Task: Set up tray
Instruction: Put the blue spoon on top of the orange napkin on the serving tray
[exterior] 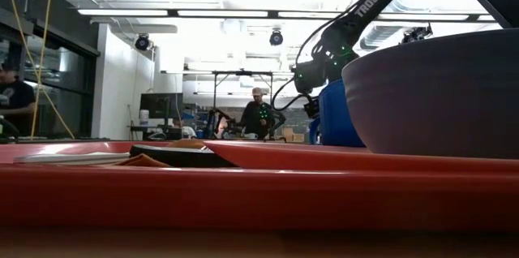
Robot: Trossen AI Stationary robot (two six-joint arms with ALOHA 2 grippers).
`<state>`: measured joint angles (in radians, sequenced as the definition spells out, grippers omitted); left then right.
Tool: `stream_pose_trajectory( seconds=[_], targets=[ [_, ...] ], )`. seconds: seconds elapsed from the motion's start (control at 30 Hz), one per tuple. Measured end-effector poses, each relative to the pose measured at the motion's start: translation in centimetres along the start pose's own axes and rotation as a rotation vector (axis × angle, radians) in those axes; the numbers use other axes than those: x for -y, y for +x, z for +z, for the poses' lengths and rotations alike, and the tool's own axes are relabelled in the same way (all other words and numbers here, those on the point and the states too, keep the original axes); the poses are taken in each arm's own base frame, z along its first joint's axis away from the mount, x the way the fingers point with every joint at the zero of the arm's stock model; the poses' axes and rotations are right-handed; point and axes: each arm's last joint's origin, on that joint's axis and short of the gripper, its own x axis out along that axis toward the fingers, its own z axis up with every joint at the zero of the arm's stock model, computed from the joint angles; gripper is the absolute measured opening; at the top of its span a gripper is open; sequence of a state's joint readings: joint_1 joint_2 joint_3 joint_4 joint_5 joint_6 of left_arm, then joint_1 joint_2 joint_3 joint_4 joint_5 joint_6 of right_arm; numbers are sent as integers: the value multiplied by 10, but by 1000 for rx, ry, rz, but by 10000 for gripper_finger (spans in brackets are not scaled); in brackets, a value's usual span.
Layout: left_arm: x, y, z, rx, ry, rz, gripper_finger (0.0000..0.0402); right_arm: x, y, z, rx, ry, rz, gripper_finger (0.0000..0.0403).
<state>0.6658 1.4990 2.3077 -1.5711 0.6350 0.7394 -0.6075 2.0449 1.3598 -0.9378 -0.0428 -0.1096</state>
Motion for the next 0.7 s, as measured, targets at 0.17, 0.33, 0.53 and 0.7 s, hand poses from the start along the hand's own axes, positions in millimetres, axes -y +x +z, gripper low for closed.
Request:
stream_pose_trajectory(
  seconds=[0.17, 0.33, 0.53, 0.7],
  targets=[
    [0, 0, 0, -3, 0, 4, 296, -2, -4, -3, -10, -5, 21, 1],
    [-1, 0, -1, -21, 0, 23, 296, -7, -20, -9, 19, -13, 53, 1],
    [-1, 0, -1, -21, 17, 23, 296, -12, -55, -19, 97, -59, 6, 0],
    [-1, 0, -1, -21, 24, 23, 296, -22, -88, -31, 174, -106, -47, 0]
  ],
)
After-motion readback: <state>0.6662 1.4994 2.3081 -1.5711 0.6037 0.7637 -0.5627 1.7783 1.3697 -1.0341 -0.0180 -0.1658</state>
